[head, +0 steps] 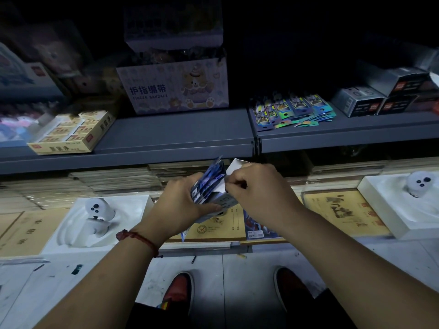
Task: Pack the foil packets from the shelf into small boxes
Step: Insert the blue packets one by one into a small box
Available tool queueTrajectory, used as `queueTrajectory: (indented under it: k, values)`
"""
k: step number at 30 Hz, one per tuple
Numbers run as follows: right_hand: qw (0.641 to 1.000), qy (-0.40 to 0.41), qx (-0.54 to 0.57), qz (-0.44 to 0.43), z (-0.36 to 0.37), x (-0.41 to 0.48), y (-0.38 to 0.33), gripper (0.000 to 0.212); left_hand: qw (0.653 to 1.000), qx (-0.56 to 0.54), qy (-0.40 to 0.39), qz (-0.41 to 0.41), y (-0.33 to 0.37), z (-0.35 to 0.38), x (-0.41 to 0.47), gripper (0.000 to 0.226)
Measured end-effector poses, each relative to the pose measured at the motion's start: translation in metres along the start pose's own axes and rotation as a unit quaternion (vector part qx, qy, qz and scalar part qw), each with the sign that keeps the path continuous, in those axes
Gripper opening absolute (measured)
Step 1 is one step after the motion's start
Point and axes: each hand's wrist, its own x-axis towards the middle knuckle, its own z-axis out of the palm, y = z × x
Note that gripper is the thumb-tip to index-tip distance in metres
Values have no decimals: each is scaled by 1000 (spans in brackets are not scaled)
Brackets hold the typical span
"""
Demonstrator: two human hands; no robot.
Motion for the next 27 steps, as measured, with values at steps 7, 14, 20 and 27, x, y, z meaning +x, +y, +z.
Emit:
queueTrajectory:
  k: [7, 14, 20, 27]
  values:
    - [984, 124, 55, -114, -16, -2, -15, 13, 1000, -9, 4, 10, -5, 0, 2, 40]
    - [979, 44, -94, -177, -17, -2, -14, 21, 999, 0, -8, 46, -7, 2, 2, 39]
    - [977, 66, -100, -177, -16, -1, -14, 15, 998, 25, -6, 50, -11, 2, 4, 37]
    - [988, 22, 115, -103, -15, 4, -6, 4, 999, 34, -21, 21, -9, 0, 3, 35]
